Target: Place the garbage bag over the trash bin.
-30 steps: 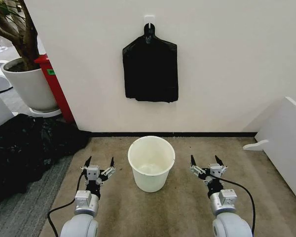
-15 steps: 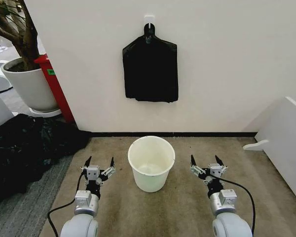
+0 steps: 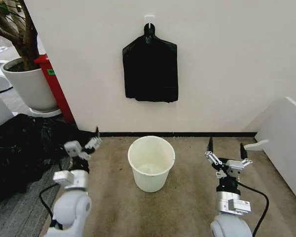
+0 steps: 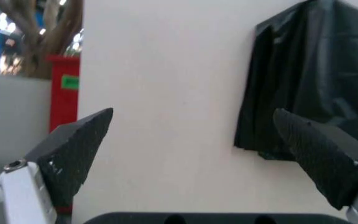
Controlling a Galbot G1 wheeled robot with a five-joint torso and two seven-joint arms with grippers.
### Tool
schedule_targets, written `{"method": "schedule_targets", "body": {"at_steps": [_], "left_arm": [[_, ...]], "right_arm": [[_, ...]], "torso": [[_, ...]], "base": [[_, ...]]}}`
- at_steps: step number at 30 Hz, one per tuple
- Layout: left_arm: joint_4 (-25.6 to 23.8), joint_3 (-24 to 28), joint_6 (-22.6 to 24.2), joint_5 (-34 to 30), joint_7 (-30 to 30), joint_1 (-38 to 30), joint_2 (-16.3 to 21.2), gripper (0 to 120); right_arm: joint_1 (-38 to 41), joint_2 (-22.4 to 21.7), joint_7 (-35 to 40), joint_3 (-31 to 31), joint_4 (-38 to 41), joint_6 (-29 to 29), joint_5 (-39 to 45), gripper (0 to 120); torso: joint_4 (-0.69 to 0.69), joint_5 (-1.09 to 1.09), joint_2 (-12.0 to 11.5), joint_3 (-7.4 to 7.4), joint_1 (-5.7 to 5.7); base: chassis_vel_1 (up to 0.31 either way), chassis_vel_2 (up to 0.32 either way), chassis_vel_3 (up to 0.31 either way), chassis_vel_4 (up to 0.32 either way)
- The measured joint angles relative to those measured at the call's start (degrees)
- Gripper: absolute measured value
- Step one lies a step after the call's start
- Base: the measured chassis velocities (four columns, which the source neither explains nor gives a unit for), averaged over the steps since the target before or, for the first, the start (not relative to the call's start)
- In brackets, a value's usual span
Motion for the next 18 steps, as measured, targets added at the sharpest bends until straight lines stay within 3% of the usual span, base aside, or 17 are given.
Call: {"method": "schedule_targets", "body": {"at_steps": [10, 18], "left_arm": [[-1.71, 1.52, 2.92, -2.07, -2.41, -0.10, 0.86, 100], [-1.91, 1.30, 4.99, -2.50, -4.75, 0.03, 0.89, 100]], "right_arm": [[2.01, -2.25, -4.10, -0.40, 0.19, -7.20, 5.51, 100], [5.27, -4.35, -6.71, -1.59, -0.82, -8.69, 7.09, 100]], "torso": [[-0.02, 0.04, 0.00, 0.00, 0.00], [-0.02, 0.05, 0.00, 0.00, 0.00]], "base": [[0.000, 0.000, 0.000, 0.000], [0.000, 0.000, 0.000, 0.000]]}}
